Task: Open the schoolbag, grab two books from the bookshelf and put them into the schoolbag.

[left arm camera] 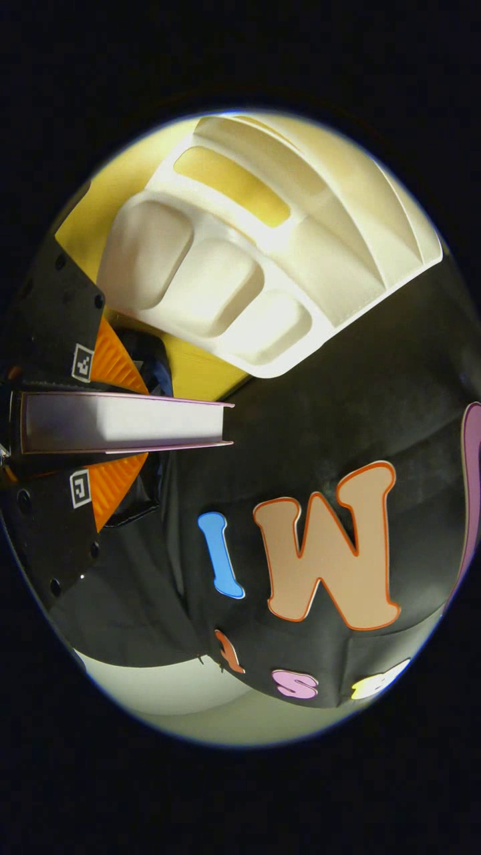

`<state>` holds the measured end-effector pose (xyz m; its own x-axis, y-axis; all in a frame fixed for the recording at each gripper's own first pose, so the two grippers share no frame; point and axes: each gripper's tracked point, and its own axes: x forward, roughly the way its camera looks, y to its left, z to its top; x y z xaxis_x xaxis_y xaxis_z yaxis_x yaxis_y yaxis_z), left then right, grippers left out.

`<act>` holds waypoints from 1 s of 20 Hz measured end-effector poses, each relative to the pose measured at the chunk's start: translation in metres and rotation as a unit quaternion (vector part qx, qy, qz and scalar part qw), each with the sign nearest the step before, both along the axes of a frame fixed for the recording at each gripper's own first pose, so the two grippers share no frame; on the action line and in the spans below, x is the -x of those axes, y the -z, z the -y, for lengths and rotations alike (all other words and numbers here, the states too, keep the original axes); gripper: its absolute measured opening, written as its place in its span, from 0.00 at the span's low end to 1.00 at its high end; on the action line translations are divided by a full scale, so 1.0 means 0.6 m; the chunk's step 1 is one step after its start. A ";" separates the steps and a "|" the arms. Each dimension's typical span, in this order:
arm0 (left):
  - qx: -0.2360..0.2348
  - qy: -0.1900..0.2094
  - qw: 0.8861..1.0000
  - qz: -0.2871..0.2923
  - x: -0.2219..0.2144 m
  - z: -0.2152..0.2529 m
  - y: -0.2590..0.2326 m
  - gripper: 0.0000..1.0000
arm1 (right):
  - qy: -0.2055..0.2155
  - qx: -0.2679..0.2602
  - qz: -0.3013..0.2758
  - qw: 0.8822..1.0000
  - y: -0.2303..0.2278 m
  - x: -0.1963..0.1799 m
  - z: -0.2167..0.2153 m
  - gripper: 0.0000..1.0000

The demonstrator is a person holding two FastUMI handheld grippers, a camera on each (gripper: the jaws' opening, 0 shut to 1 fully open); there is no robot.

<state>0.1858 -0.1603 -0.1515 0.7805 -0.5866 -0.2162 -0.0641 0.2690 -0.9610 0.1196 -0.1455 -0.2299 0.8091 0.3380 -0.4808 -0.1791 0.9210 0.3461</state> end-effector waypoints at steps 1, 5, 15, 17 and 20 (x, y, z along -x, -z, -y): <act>-0.005 0.008 1.000 -0.002 -0.003 0.018 0.005 0.33 | -0.001 0.000 0.000 1.000 0.002 -0.001 0.001 0.03; -0.030 0.040 0.999 -0.018 -0.018 0.109 0.036 0.33 | 0.004 -0.013 0.003 1.000 -0.002 -0.001 0.008 0.03; -0.018 0.048 0.997 -0.057 -0.073 0.262 0.080 0.35 | 0.006 -0.011 0.010 1.000 -0.003 0.000 0.014 0.03; -0.006 0.043 0.997 -0.063 -0.079 0.288 0.086 0.33 | 0.005 -0.009 0.011 1.000 -0.005 -0.002 0.015 0.03; 0.013 0.036 0.997 -0.072 -0.084 0.318 0.095 0.35 | 0.004 -0.007 0.013 1.000 -0.007 -0.005 0.013 0.03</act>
